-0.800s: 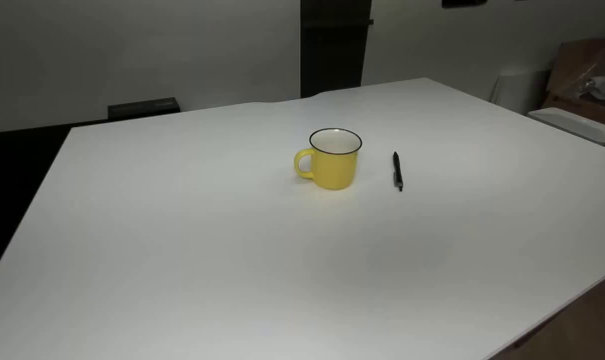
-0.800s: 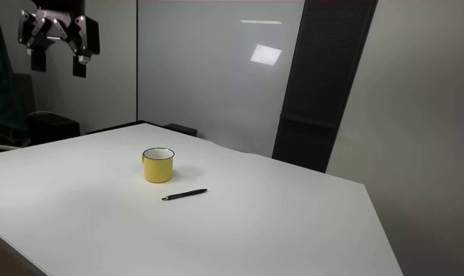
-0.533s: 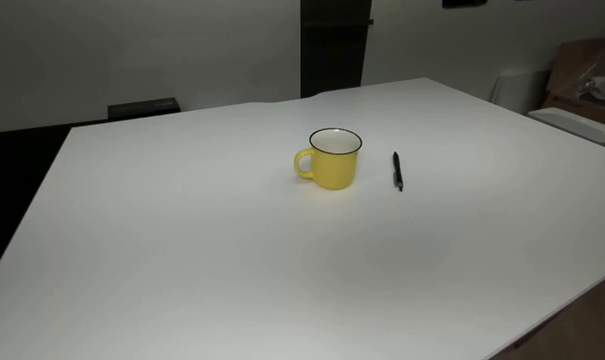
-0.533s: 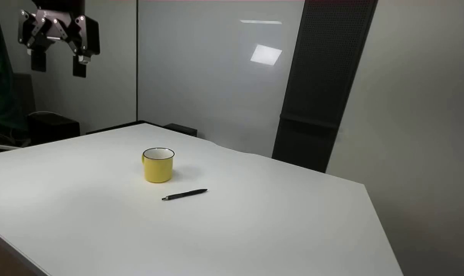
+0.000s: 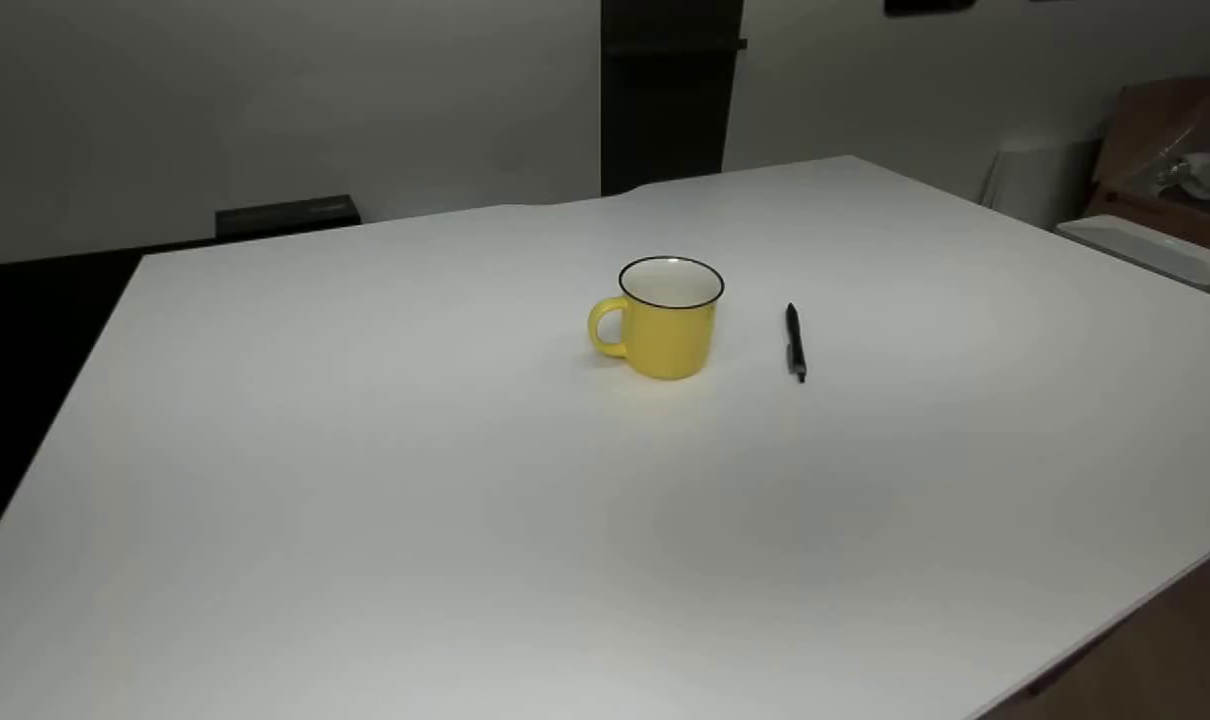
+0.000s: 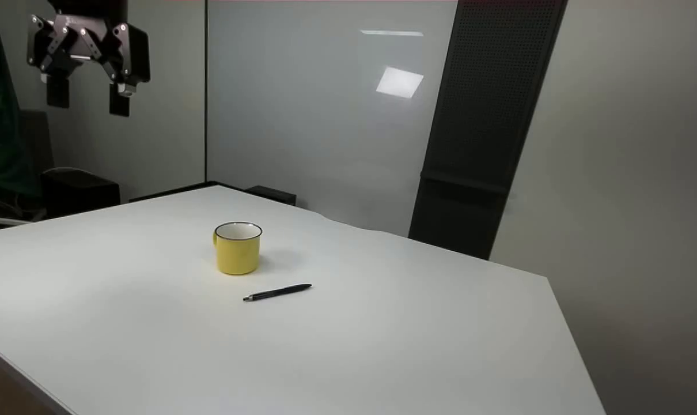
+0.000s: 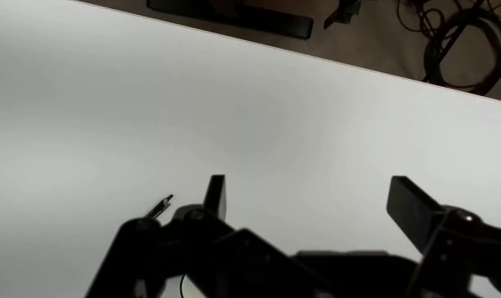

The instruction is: Pick up the pen from the table and put it in the yellow cup.

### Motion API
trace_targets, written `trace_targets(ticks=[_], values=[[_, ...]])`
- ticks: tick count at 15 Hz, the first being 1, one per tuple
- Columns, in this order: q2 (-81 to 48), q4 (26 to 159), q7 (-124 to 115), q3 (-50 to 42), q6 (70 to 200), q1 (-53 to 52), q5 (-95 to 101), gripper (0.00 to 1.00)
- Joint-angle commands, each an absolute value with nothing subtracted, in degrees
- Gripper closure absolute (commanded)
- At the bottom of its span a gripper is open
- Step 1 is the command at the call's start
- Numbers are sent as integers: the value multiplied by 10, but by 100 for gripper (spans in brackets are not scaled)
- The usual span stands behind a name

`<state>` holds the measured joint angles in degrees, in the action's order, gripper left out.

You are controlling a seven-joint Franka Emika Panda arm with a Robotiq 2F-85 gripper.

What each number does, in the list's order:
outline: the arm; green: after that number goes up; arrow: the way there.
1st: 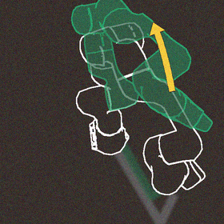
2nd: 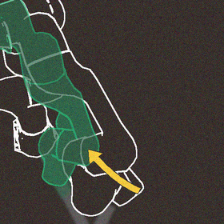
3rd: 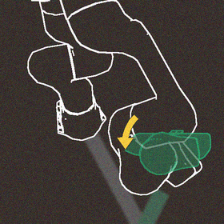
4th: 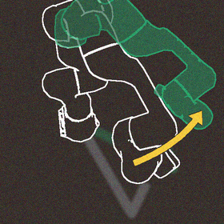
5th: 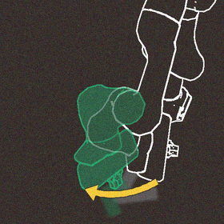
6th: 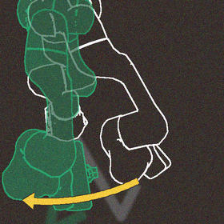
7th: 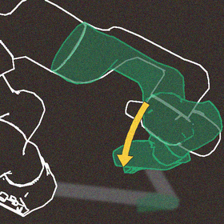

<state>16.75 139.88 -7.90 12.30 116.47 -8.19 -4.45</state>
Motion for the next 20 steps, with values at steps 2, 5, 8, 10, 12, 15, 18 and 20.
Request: trace_targets(ticks=[2,5,8,10,12,15,18,20], values=[[167,1398,-81,118,1164,-88,-43,0],[167,1398,-81,118,1164,-88,-43,0],[167,1398,-81,118,1164,-88,-43,0],[167,1398,-81,118,1164,-88,-43,0],[155,1400,-109,120,1210,-76,-24,0],[108,1383,-137,107,1271,-52,-8,0],[32,1348,-174,84,1314,-22,14,0],[-20,1314,-205,67,1334,-9,35,0]])
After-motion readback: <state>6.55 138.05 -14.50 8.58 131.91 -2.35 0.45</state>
